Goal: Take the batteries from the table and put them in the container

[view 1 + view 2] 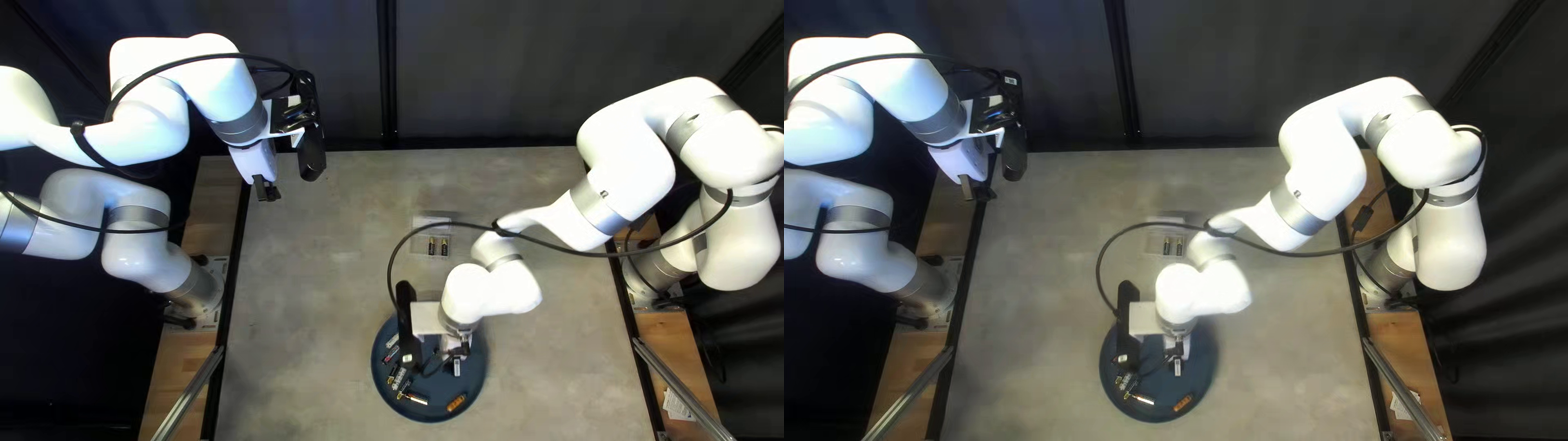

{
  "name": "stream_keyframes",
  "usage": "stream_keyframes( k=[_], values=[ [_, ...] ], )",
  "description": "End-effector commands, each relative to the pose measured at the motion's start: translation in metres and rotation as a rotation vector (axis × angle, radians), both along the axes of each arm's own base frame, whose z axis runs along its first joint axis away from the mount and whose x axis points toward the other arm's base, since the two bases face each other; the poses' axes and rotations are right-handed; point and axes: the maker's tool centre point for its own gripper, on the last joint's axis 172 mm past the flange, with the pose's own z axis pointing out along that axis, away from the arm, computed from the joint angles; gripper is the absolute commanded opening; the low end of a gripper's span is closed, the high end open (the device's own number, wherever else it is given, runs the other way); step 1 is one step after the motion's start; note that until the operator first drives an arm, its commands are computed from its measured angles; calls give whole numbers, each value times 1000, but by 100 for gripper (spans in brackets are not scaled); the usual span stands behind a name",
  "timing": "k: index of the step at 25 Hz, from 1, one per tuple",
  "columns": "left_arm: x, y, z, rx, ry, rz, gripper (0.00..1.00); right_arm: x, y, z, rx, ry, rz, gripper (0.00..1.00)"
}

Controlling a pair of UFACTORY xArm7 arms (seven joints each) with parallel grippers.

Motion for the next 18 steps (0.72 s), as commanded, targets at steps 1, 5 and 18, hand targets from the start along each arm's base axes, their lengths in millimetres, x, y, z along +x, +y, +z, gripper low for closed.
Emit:
stream_keyframes(
  k=[1,5,18],
  values=[
    [0,0,0,0,0,0,100,-5,2,-2,-27,10,3,100],
    [0,0,0,0,0,0,100,-7,3,-2,-32,16,-6,100],
    [0,0,0,0,0,0,100,-2,10,1,-31,10,-46,100]
  ],
)
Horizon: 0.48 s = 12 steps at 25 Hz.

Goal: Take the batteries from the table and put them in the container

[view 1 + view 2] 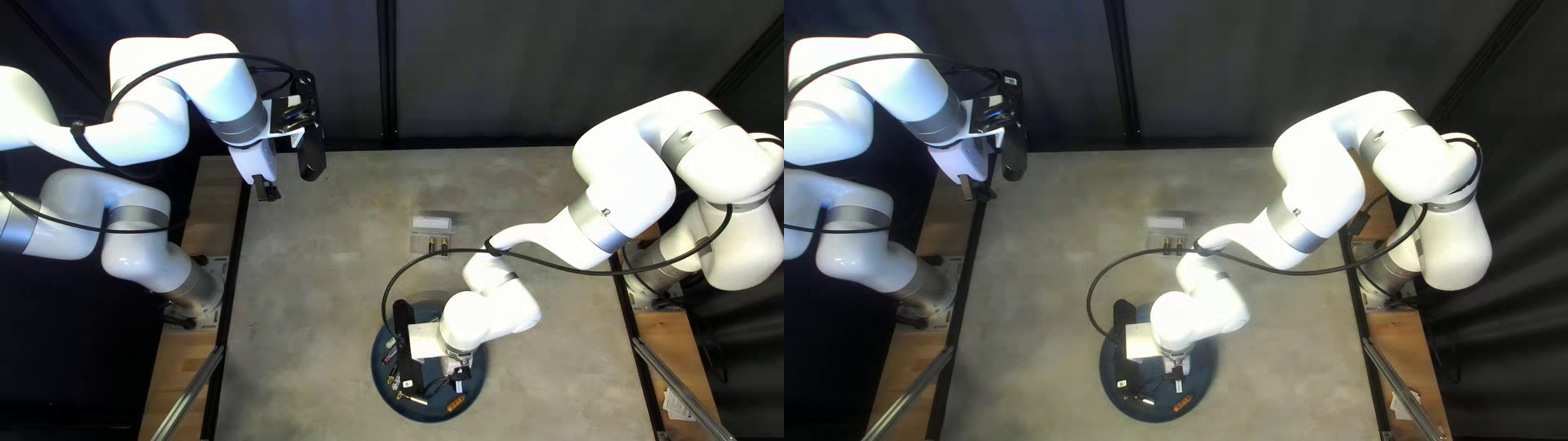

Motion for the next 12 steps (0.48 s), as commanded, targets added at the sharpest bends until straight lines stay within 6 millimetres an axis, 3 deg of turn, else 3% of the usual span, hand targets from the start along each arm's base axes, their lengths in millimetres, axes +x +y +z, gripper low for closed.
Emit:
stream_keyframes(
  k=[1,12],
  values=[
    [0,0,0,0,0,0,100,6,7,1,7,4,-12,100],
    [0,0,0,0,0,0,100,6,-2,-6,-11,39,15,100]
  ],
)
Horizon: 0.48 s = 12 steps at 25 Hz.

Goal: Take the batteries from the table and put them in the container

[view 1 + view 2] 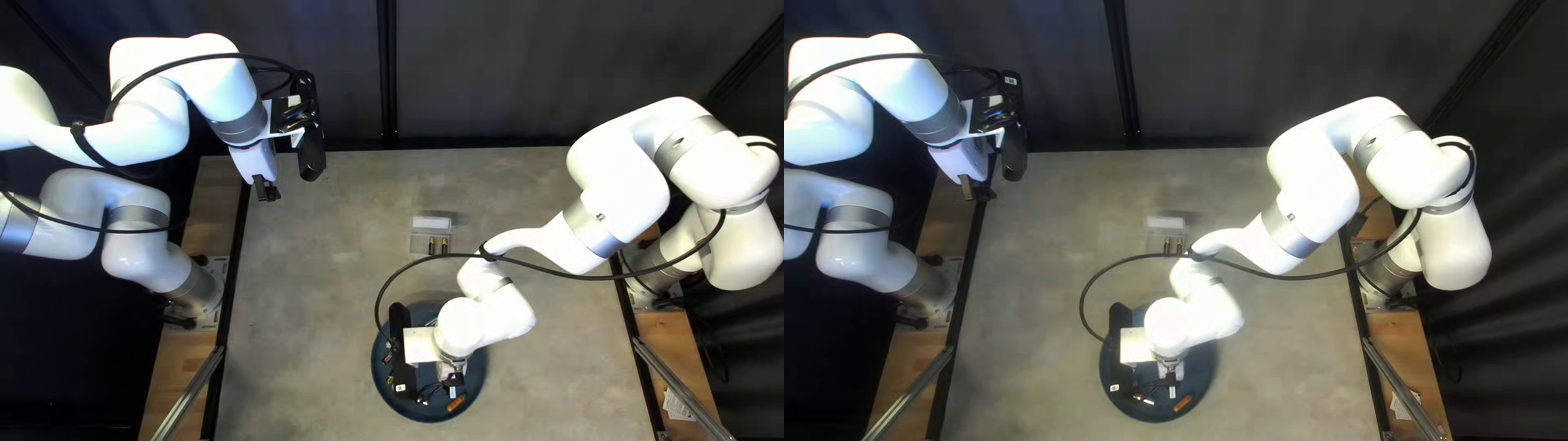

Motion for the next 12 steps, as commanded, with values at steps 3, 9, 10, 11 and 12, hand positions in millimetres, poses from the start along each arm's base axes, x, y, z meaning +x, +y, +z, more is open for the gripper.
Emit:
stream_keyframes(
  k=[3,9,10,11,12],
  values=[
    [0,0,0,0,0,0,100,-4,-9,-3,-2,13,13,100],
    [0,0,0,0,0,0,100,-7,-18,-9,5,15,17,100],
    [0,0,0,0,0,0,100,-8,-20,-11,7,16,17,100],
    [0,0,0,0,0,0,100,-9,-21,-12,9,16,17,100],
    [0,0,0,0,0,0,100,-10,-22,-14,11,15,17,100]
  ],
)
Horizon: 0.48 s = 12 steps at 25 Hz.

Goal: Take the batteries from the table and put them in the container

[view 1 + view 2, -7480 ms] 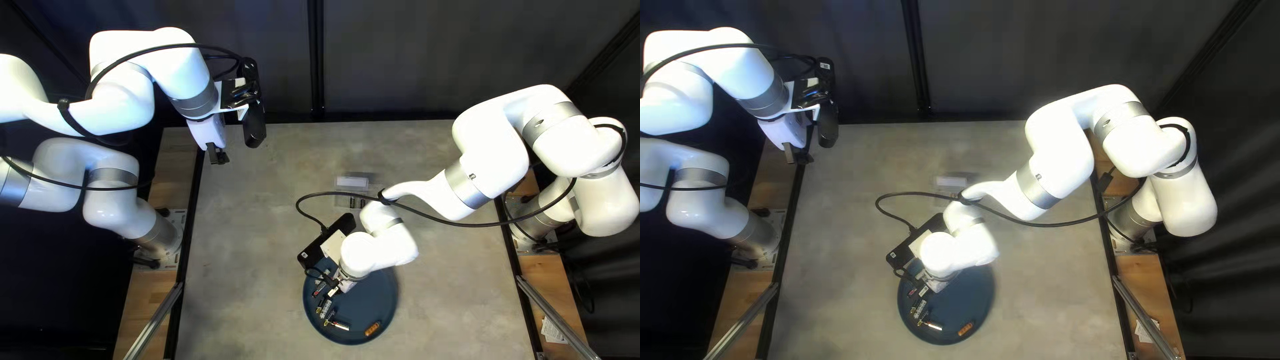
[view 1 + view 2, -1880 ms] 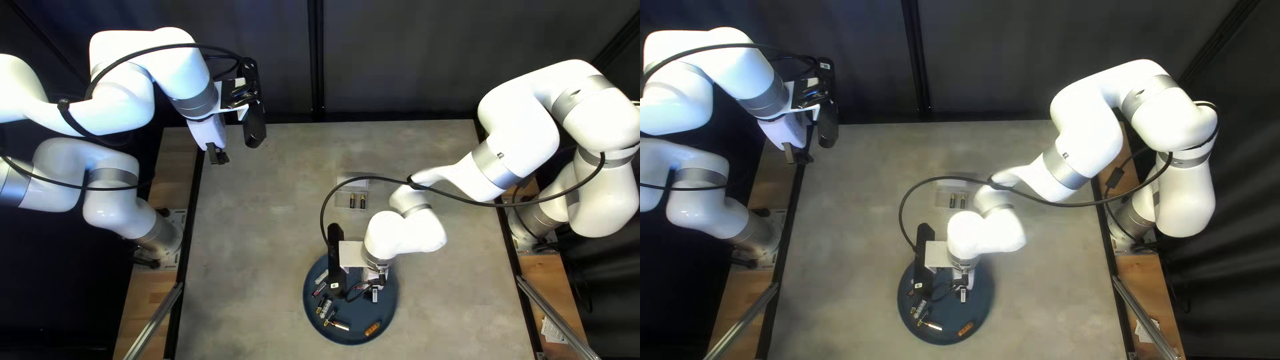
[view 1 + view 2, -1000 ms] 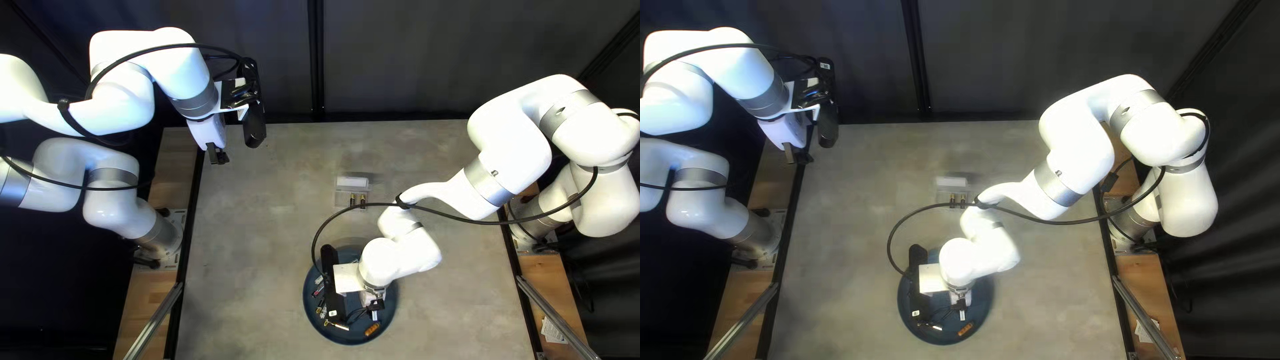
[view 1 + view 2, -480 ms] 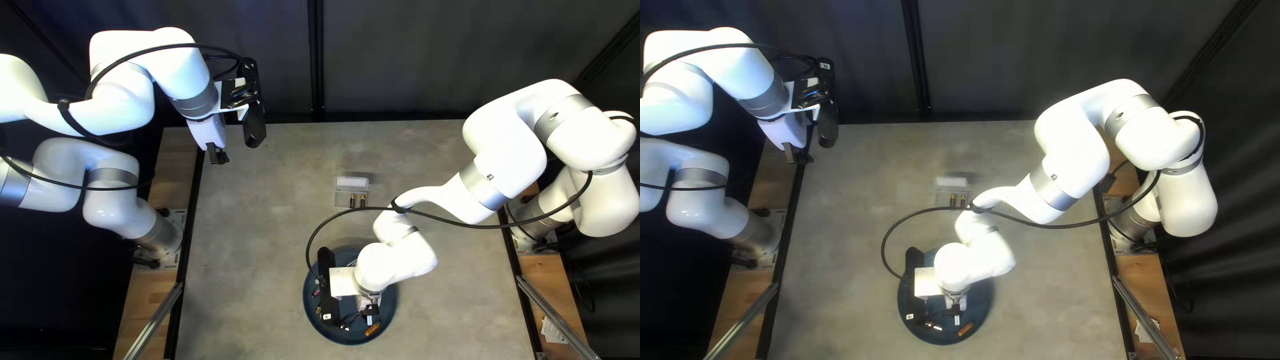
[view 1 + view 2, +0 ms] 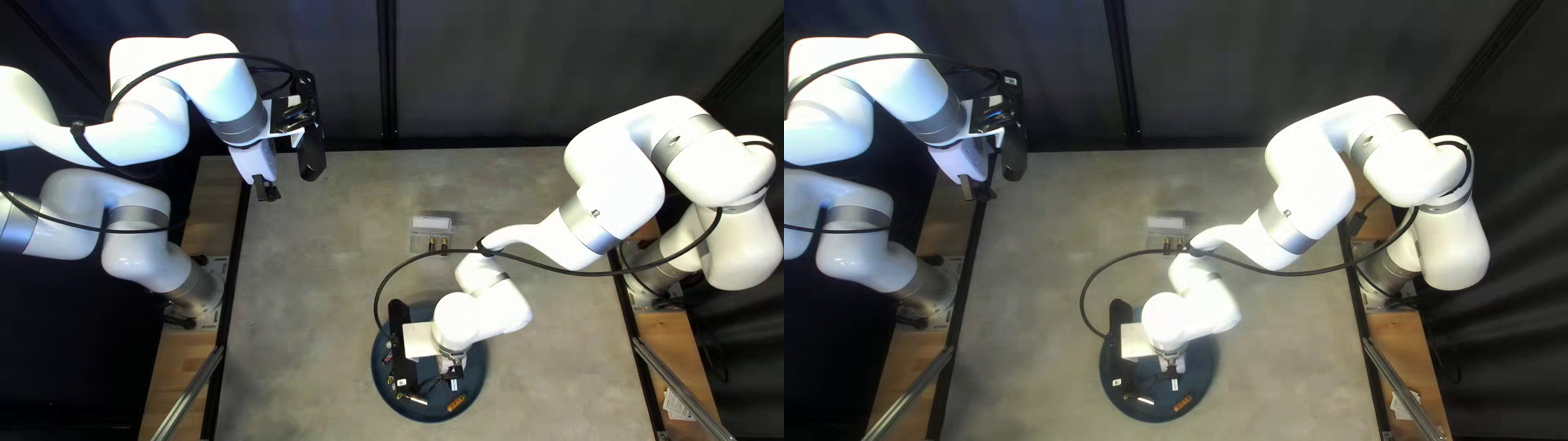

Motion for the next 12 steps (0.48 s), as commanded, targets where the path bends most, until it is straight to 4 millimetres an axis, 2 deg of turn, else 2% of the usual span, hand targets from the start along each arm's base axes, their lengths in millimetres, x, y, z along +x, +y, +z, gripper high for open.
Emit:
stream_keyframes(
  k=[1,3,5,6,12],
  values=[
    [0,0,0,0,0,0,100,-3,-6,-6,7,1,0,100],
    [0,0,0,0,0,0,100,-3,-7,-8,11,1,0,97],
    [0,0,0,0,0,0,100,-4,-8,-10,13,1,0,77],
    [0,0,0,0,0,0,100,-4,-9,-11,14,1,0,0],
    [0,0,0,0,0,0,100,-4,-7,-11,9,-9,5,0]
  ],
)
